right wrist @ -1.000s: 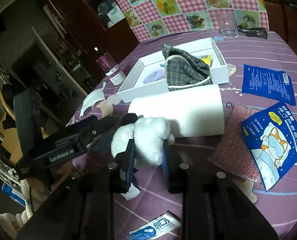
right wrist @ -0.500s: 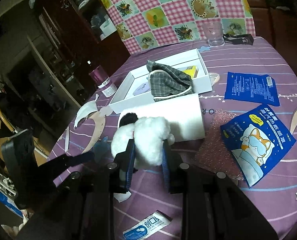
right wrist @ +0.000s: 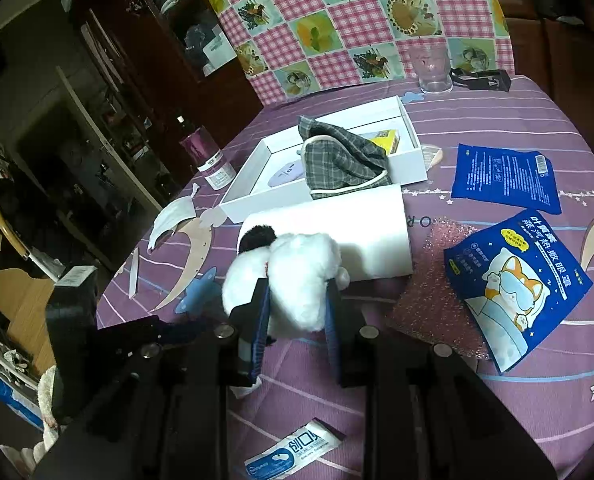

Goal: Organize soft objects

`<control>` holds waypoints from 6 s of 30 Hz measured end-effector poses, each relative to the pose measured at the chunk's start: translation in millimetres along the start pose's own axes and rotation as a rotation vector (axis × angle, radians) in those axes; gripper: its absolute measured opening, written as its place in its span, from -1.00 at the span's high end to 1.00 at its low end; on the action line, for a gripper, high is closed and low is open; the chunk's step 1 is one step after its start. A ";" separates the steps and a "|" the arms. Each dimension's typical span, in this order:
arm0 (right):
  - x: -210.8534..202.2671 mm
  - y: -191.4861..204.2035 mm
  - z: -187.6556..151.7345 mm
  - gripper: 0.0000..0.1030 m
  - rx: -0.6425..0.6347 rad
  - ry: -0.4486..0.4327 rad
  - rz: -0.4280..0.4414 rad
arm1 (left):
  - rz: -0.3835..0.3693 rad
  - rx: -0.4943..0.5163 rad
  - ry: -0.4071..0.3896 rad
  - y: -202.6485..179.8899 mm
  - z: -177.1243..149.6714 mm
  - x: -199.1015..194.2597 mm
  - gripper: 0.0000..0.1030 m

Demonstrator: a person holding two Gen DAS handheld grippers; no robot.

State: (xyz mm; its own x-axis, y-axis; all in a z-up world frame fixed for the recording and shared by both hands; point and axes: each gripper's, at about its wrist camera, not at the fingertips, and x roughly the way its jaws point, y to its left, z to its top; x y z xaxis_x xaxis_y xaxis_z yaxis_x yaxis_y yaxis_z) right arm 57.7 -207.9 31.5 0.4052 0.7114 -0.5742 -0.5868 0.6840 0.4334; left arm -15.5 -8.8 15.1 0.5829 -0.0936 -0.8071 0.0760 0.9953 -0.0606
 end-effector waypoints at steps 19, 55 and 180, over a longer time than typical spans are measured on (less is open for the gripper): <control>4.4 1.4 -0.8 0.47 -0.013 0.013 -0.004 | -0.007 -0.091 -0.057 18.6 5.8 -11.1 0.95; -1.4 28.5 89.8 0.47 -0.022 0.026 -0.019 | 0.074 -0.146 -0.161 38.5 94.8 -55.7 0.97; 10.2 -3.5 0.6 -0.18 -0.315 0.029 -0.216 | 0.156 -0.214 -0.240 51.8 46.3 -2.9 -0.42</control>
State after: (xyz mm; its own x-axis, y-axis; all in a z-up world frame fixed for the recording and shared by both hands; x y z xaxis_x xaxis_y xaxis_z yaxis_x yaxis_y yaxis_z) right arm 64.3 -202.9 24.6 0.5258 0.5481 -0.6505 -0.6785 0.7315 0.0679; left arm 24.2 41.9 41.6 0.7495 0.0819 -0.6570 -0.1855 0.9785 -0.0897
